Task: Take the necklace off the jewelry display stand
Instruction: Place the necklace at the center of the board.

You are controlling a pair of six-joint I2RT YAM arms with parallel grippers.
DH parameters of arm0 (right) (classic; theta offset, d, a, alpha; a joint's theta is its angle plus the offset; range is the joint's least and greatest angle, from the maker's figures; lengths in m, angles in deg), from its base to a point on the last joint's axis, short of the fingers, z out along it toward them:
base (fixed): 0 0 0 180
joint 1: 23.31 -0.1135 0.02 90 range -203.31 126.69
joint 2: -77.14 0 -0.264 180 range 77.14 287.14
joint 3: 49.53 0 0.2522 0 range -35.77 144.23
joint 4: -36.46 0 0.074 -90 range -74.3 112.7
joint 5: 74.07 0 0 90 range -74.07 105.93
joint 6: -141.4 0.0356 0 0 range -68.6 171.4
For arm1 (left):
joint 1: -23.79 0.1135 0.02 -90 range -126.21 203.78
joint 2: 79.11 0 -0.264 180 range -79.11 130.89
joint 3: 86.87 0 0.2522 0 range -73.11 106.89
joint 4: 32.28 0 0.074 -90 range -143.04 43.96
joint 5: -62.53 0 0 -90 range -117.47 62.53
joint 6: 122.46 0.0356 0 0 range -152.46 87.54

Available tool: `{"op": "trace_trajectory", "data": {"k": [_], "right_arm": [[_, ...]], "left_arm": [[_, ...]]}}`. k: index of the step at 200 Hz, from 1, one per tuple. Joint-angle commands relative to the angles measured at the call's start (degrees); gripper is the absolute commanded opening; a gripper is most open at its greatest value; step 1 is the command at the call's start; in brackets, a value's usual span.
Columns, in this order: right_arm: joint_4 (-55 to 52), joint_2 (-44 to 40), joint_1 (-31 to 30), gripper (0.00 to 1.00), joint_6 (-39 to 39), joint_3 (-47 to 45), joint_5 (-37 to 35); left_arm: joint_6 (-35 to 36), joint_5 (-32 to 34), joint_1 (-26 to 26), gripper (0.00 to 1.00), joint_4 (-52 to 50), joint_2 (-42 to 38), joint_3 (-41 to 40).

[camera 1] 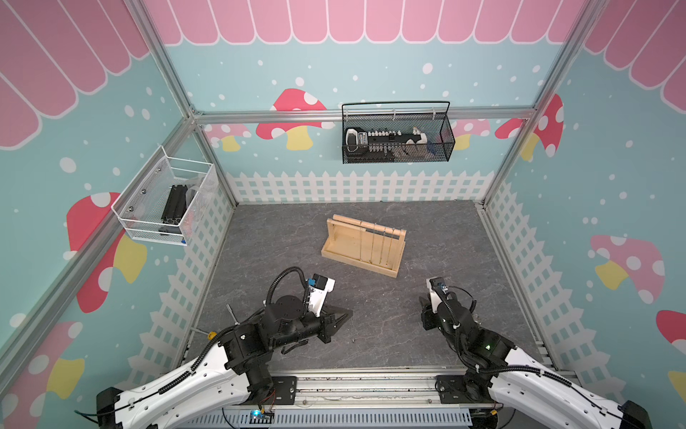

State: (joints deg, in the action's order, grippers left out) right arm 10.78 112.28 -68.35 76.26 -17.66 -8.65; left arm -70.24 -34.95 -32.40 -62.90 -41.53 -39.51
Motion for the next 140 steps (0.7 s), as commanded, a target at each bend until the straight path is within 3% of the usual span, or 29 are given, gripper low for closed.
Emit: {"op": "trace_trajectory", "data": {"k": [1,140], "right_arm": [[1.09,0.02,0.21,0.29,0.01,-0.34,-0.32],[1.86,1.41,0.21,0.29,-0.16,-0.29,0.14]], "left_arm": [[-1.02,1.15,-0.46,0.0,1.05,-1.27,-0.75],[-0.73,2.84,-0.53,0.0,-4.86,-8.42,-0.33]]}}
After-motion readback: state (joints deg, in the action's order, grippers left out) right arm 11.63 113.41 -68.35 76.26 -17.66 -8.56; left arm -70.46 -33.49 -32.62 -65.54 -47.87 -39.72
